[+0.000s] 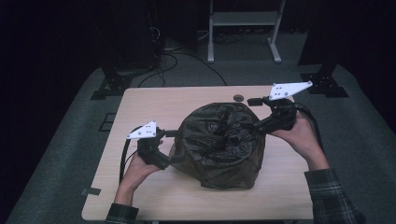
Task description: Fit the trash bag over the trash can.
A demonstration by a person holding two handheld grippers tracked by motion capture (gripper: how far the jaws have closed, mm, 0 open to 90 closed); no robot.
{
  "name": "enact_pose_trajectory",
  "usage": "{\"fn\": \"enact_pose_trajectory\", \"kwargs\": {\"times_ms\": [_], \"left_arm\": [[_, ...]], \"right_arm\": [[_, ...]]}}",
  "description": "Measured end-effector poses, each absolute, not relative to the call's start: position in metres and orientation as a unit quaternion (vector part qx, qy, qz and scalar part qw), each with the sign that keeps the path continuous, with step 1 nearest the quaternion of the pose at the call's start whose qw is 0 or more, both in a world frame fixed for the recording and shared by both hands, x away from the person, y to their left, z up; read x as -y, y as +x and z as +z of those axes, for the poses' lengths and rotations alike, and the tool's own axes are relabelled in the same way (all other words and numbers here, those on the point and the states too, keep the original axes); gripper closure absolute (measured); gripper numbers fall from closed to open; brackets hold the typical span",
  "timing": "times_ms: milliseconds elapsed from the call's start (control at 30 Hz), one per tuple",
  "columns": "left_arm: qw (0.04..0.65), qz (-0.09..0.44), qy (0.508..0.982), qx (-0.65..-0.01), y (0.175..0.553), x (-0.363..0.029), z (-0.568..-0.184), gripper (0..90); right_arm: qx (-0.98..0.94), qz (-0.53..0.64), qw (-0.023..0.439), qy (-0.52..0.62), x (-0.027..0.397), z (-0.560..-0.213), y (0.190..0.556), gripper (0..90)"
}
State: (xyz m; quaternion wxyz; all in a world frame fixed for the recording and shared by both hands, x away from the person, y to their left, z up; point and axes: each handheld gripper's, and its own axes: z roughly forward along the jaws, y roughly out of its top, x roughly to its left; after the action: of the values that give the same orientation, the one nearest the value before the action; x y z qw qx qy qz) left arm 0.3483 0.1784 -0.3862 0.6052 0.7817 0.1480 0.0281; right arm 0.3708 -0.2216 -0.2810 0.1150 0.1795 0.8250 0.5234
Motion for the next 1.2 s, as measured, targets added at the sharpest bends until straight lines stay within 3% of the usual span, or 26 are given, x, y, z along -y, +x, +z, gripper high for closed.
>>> {"fn": "enact_pose_trajectory", "kwargs": {"times_ms": [500,1200], "left_arm": [[0.594,0.024,0.793,-0.136,0.348,-0.167,-0.389,0.0],[0.58,0.014,0.805,-0.127,0.347,-0.155,-0.393,0.0]], "right_arm": [[-0.871,0.462,0.096,0.137,0.192,-0.291,0.365,10.6],[-0.948,0.285,0.051,0.131,0.156,-0.304,0.372,11.3]]}}
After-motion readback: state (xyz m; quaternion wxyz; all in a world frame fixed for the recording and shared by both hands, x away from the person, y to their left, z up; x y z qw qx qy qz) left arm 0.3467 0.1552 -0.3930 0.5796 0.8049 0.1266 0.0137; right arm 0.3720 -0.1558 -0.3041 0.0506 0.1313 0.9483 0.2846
